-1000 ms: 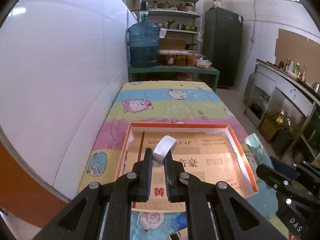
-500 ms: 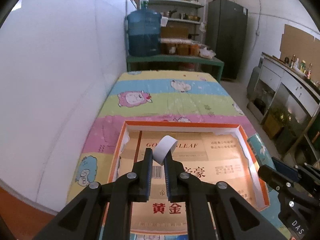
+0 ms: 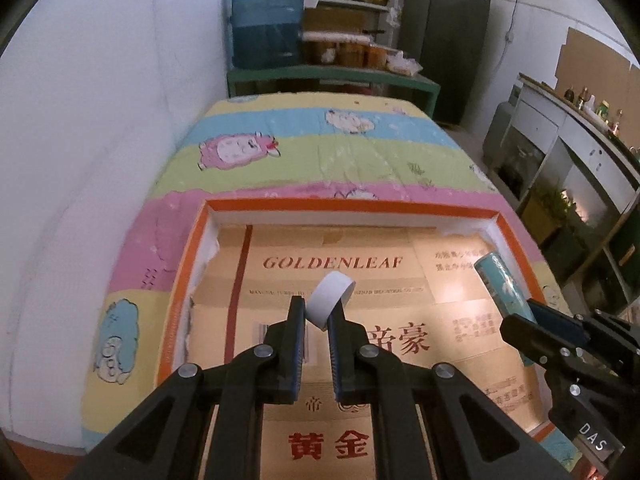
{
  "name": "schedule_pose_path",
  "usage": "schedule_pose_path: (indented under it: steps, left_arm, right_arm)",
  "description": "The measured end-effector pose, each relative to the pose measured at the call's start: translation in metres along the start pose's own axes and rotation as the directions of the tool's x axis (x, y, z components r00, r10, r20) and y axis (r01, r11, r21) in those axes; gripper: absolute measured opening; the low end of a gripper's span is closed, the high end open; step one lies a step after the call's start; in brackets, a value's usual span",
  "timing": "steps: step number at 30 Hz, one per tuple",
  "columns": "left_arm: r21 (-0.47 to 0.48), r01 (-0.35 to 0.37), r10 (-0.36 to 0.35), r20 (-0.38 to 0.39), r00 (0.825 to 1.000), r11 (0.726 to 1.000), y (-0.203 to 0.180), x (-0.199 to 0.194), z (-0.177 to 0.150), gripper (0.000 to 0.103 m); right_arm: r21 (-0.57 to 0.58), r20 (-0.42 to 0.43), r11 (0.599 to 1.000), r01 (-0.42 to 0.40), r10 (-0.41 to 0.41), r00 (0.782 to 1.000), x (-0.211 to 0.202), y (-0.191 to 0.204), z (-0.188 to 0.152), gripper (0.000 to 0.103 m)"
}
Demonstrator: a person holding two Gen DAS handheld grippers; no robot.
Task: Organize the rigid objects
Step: 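Carry the teal tube and white tape roll with both grippers into the box, then open the left gripper to drop the tape roll while the right releases the tube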
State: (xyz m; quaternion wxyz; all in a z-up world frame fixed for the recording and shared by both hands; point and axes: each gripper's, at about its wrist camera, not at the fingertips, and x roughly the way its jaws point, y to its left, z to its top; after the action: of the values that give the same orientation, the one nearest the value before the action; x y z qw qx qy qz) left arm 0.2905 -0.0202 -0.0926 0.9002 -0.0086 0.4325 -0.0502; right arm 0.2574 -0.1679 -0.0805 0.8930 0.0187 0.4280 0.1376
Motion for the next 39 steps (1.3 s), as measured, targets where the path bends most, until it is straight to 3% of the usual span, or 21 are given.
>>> schedule_pose_path:
  steps: [7,22,25,29,33,39]
  left_arm:
    - [0.001,0.006,-0.005,-0.057,0.998,1.0,0.001,0.02,-0.005,0.011]
    - [-0.038,0.036,-0.038,-0.046,0.998,0.999,0.011,0.028,0.001,0.013]
    - [-0.033,0.056,-0.058,-0.042,0.997,0.998,0.013,0.029,0.001,0.021]
    - [-0.041,0.053,-0.054,-0.039,0.998,0.998,0.014,0.028,0.001,0.055]
    - [-0.048,0.048,-0.05,-0.043,0.998,0.998,0.015,0.027,0.001,0.056]
    - [-0.071,0.057,-0.061,-0.049,0.997,0.996,0.019,0.02,-0.005,0.056]
  right_arm:
    - [0.008,-0.045,1.0,-0.006,0.007,0.999,0.02,-0.006,-0.005,0.022]
    - [0.014,-0.09,1.0,-0.011,0.012,0.996,0.04,-0.009,-0.011,0.023]
    - [0.007,-0.087,1.0,-0.005,0.005,0.996,0.041,-0.008,-0.011,0.023]
    - [0.003,-0.085,1.0,0.004,-0.004,0.996,0.043,-0.008,-0.012,0.026]
    - [0.002,-0.082,1.0,0.008,-0.008,0.997,0.042,-0.007,-0.013,0.045]
    - [0.005,-0.073,1.0,0.02,-0.02,0.997,0.036,-0.007,-0.015,0.048]
